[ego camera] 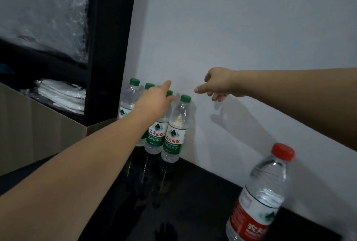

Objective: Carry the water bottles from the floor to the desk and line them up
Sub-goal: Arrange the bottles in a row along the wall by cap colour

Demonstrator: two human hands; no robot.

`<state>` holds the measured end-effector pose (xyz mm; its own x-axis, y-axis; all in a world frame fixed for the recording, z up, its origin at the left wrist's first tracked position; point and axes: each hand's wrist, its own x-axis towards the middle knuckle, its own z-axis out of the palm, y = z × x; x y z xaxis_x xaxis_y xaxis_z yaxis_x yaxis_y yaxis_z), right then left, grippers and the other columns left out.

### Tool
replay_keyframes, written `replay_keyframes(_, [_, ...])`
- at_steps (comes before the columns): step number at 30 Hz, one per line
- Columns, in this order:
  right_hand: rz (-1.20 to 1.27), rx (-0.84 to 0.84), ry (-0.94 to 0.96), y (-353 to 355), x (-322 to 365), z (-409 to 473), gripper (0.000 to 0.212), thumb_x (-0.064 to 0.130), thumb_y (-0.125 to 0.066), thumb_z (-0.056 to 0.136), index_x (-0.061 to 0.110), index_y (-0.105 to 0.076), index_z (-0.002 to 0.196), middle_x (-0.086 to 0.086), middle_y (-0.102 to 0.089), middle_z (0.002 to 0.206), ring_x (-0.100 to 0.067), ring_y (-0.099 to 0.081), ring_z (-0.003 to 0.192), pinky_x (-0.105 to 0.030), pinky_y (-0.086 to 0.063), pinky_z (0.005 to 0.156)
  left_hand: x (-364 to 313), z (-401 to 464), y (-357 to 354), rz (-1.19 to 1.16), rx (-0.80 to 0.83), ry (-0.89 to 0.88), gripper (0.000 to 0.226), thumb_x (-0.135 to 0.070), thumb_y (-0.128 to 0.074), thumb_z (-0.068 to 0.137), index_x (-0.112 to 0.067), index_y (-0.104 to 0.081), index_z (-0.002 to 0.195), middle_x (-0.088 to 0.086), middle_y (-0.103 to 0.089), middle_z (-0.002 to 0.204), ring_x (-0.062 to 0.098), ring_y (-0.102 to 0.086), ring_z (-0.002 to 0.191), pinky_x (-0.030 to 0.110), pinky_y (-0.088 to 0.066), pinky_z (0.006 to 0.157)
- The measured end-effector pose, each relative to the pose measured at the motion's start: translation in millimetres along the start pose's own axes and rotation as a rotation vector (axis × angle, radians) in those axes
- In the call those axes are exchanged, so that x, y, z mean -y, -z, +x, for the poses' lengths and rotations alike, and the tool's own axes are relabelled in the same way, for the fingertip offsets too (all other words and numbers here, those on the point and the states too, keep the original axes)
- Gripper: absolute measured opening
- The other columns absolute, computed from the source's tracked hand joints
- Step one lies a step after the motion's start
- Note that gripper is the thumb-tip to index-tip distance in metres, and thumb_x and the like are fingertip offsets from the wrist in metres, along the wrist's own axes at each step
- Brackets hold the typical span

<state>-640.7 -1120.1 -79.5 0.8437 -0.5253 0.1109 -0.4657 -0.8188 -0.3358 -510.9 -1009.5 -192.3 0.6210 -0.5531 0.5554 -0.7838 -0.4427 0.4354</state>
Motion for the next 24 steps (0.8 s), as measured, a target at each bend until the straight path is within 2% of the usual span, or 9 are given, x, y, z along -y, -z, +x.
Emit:
replay_keyframes(3, [0.019,-0.067,0.009,28.5,3.3,-40.4,0.059,0.032,-0.067,0.089,-0.007,-0.049,0.129,-0.014,-0.059,0.092,-0.026,-0.061,0.074,-0.037,-0.055,0.071,-17.4,-15.2,30.3,0.024,0.015,-0.015,0.051,-0.035,-0.045,0.101,-0.017,-0.034,0.148,0.015,-0.062,0.118,0.03,-0.059,0.097,0.042,-0.051,0.081])
replay_keyframes(5, [0.022,-0.107,-0.005,48.1,5.4,-74.3,0.055,0.033,-0.066,0.089,-0.002,-0.048,0.129,-0.013,-0.058,0.092,-0.024,-0.06,0.072,-0.034,-0.053,0.068,-38.7,-27.6,58.4,0.028,0.034,-0.028,0.05,-0.038,-0.043,0.102,-0.013,-0.037,0.145,0.018,-0.06,0.123,0.035,-0.057,0.108,0.044,-0.048,0.086])
replay_keyframes(7, [0.068,-0.158,-0.02,69.6,9.5,-111.0,0.052,0.032,-0.065,0.09,0.002,-0.047,0.128,-0.012,-0.058,0.095,-0.024,-0.06,0.076,-0.035,-0.053,0.071,-64.8,-44.3,89.8,0.003,0.04,-0.056,0.05,-0.038,-0.042,0.103,-0.009,-0.038,0.144,0.02,-0.057,0.129,0.035,-0.054,0.115,0.045,-0.046,0.093])
replay_keyframes(9, [0.106,-0.211,-0.034,88.6,16.6,-148.6,0.051,0.03,-0.064,0.09,-0.002,-0.05,0.126,-0.014,-0.061,0.097,-0.027,-0.063,0.081,-0.039,-0.055,0.078,-90.6,-64.1,120.7,-0.032,0.031,-0.075,0.05,-0.037,-0.041,0.103,-0.008,-0.038,0.144,0.02,-0.055,0.133,0.035,-0.053,0.119,0.047,-0.045,0.097])
replay_keyframes(12, [0.104,-0.247,-0.065,107.2,27.1,-208.1,0.051,0.031,-0.061,0.089,-0.007,-0.055,0.123,-0.022,-0.066,0.106,-0.035,-0.067,0.094,-0.047,-0.055,0.086,-127.2,-99.2,159.7,-0.064,0.044,-0.115,0.053,-0.037,-0.041,0.103,-0.01,-0.035,0.148,0.017,-0.05,0.141,0.034,-0.05,0.125,0.046,-0.042,0.102])
replay_keyframes(14, [0.107,-0.259,-0.083,112.9,31.1,-245.3,0.05,0.031,-0.061,0.089,-0.008,-0.057,0.121,-0.024,-0.067,0.107,-0.037,-0.067,0.094,-0.051,-0.055,0.086,-147.7,-126.0,180.3,-0.08,0.06,-0.142,0.054,-0.039,-0.041,0.103,-0.012,-0.034,0.149,0.014,-0.046,0.147,0.031,-0.046,0.13,0.045,-0.04,0.106])
replay_keyframes(18, [0.075,-0.307,-0.108,117.7,21.4,-314.8,0.039,0.032,-0.06,0.088,0.002,-0.061,0.113,-0.015,-0.067,0.096,-0.03,-0.063,0.081,-0.04,-0.054,0.077,-176.8,-184.0,209.0,-0.101,0.079,-0.203,0.053,-0.04,-0.042,0.103,-0.014,-0.037,0.148,0.012,-0.049,0.144,0.03,-0.048,0.13,0.041,-0.041,0.104])
replay_keyframes(21, [0.031,-0.315,-0.128,115.0,0.2,-361.7,0.042,0.033,-0.062,0.089,0.01,-0.057,0.124,-0.008,-0.062,0.114,-0.026,-0.059,0.099,-0.032,-0.046,0.08,-189.2,-220.8,221.1,-0.09,0.115,-0.237,0.052,-0.042,-0.043,0.102,-0.014,-0.041,0.146,0.013,-0.055,0.138,0.031,-0.054,0.123,0.043,-0.045,0.101])
replay_keyframes(24, [0.117,-0.238,-0.19,105.5,-23.4,-399.9,0.052,0.031,-0.062,0.09,0.011,-0.047,0.136,-0.01,-0.06,0.114,-0.028,-0.061,0.095,-0.038,-0.052,0.082,-196.6,-252.7,220.8,-0.079,0.162,-0.234,0.051,-0.041,-0.045,0.101,-0.014,-0.044,0.144,0.01,-0.053,0.141,0.026,-0.05,0.127,0.042,-0.041,0.106])
